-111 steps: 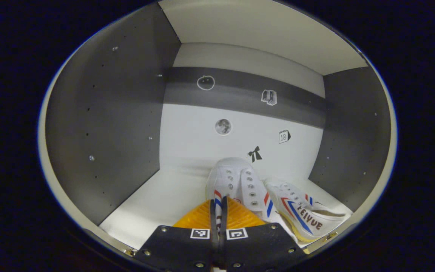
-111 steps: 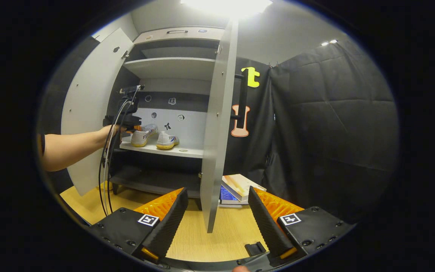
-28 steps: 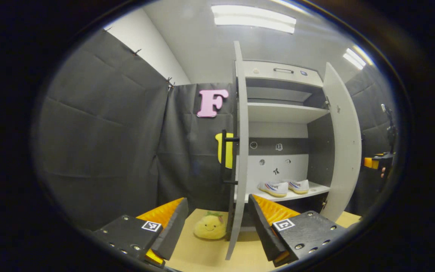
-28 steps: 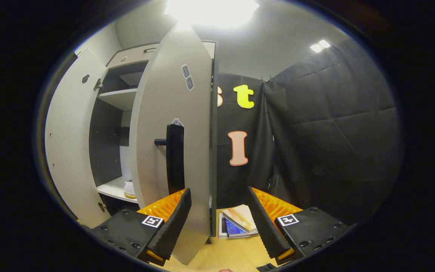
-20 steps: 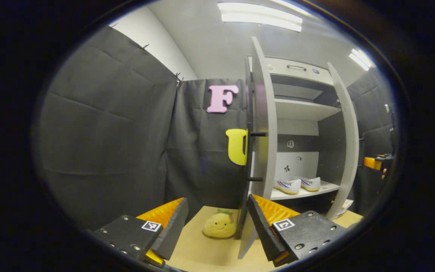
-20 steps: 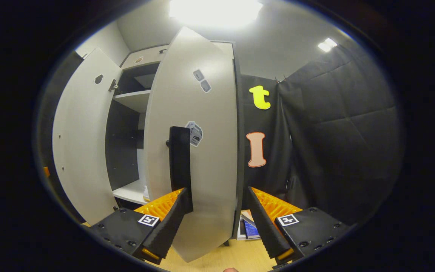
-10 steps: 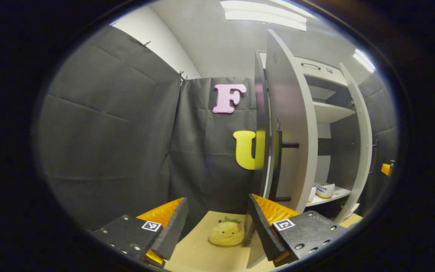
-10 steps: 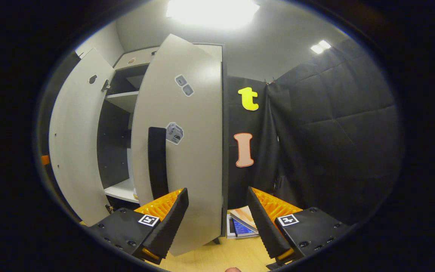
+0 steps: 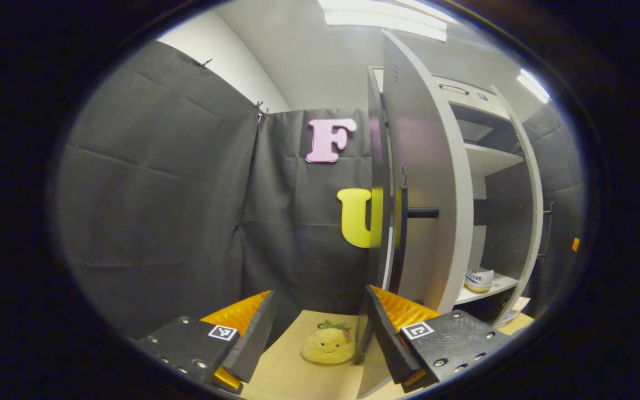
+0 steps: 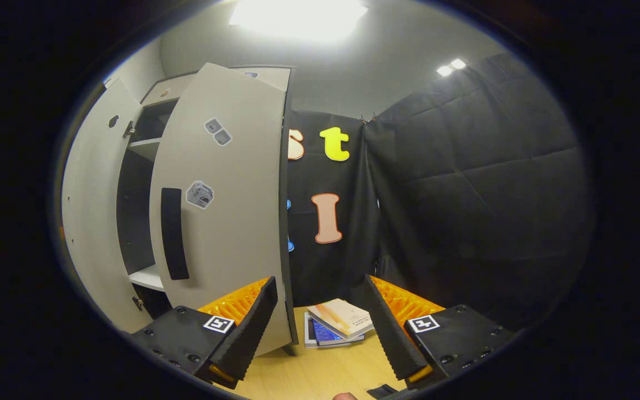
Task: Grab one shoe with the right hand and put it into the shoe cabinet, grab the other shoe with the left hand and put it into the shoe cabinet; then close the right door with the right hand and the left door with the left hand.
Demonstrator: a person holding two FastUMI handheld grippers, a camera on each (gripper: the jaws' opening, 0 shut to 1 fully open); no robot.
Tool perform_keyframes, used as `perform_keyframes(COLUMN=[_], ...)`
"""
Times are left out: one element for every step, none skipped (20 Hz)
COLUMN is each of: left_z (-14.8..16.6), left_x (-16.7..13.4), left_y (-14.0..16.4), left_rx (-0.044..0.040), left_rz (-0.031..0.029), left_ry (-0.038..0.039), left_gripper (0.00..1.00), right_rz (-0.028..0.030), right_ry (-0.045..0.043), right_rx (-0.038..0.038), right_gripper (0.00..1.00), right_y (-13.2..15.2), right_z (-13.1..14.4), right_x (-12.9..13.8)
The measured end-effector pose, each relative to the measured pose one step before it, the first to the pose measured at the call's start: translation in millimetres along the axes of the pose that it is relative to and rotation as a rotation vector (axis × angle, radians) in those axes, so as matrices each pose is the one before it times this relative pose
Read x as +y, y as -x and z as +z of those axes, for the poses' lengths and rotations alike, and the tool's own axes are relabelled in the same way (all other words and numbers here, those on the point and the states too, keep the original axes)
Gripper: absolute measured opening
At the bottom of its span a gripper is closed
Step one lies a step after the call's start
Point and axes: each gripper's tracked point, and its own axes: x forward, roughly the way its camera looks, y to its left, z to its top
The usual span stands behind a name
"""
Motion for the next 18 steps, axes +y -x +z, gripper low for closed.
perform_keyframes(left_z=[0.66,-0.04,0.87,0.61,0.07,-0.63,0.69,-1.28,0.52,-0.2,1.49,0.23,0.6,0.09,0.13,-0.75,0.31,0.18], left_x=[-0.38,-2.13,-1.97,-2.61,-4.0,-6.16,-6.15,-7.14,-7.23,-5.41,-5.9,-5.79,-5.02,-5.53,-6.35,-6.09,-6.14,-7.98], left_y=[0.56,1.09,0.79,2.49,1.97,1.06,1.19,2.39,1.74,1.56,2.12,1.53,1.28,1.25,1.26,0.31,0.15,0.42], left_rx=[-0.00028,-0.0007,-0.00088,-0.00157,0.00041,0.00114,0.0013,0.00056,-0.0033,-0.00311,-0.00576,-0.00333,-0.00122,0.00131,0.00298,0.00283,0.00082,-0.00039], left_rz=[0.00667,0.00894,0.00976,0.00698,0.00129,-0.00395,-0.00719,-0.00808,-0.00463,0.00101,0.00335,0.00425,0.00306,-0.00155,-0.0047,-0.00586,-0.00449,-0.0031], left_ry=[-0.00564,-0.00645,-0.00699,-0.00342,0.00161,0.00612,0.00667,0.00441,-0.00433,-0.00728,-0.01159,-0.00858,-0.00386,-0.00017,0.00331,0.00109,-0.00192,-0.00108], left_gripper=[0.91,0.91,0.91,0.91,0.91,0.9,0.9,0.9,0.9,0.9,0.91,0.9,0.91,0.9,0.9,0.9,0.9,0.9], right_rz=[0.00459,0.00763,0.00978,0.00888,0.00664,0.00618,0.00402,0.00378,0.00382,0.00535,0.00732,0.00587,0.00331,0.00224,0.00219,0.00236,0.00495,0.00374], right_ry=[0.00034,-0.00043,0.00056,0.00308,0.00454,0.00558,0.00626,0.00562,0.00129,-0.00536,-0.00796,-0.00708,-0.00447,-0.00399,-0.00455,-0.00686,-0.00703,-0.00462], right_rx=[0.00504,0.00594,0.00557,0.00347,0.00061,-0.00135,-0.00107,0.0006,0.0039,0.0025,0.00185,0.0011,0.00098,0.001,-0.00047,-0.00213,-0.00195,-0.00022], right_gripper=[0.97,0.97,0.96,0.97,0.97,0.98,0.98,0.98,0.98,0.96,0.98,0.98,0.98,0.98,0.98,0.98,0.98,0.98], right_y=[-1.94,-2.03,-1.44,-1.78,-1.17,-0.6,-0.53,-1.37,-1.47,-0.6,-1.67,-0.92,-1.15,-0.49,-1.76,-0.54,-0.27,0.56], right_z=[-2.32,-2.1,-1.74,-1.0,-1.14,-0.37,-1.17,-1.23,-1.35,-0.67,0.1,-0.29,-0.78,-0.77,0.58,-0.06,0.09,-0.2], right_x=[-2.42,-1.59,-0.42,-0.8,-2.16,-1.66,-2.98,-2.16,-2.06,-2.06,-1.52,-1.51,-2.37,-3.08,-2.21,-1.95,-1.31,-1.4])
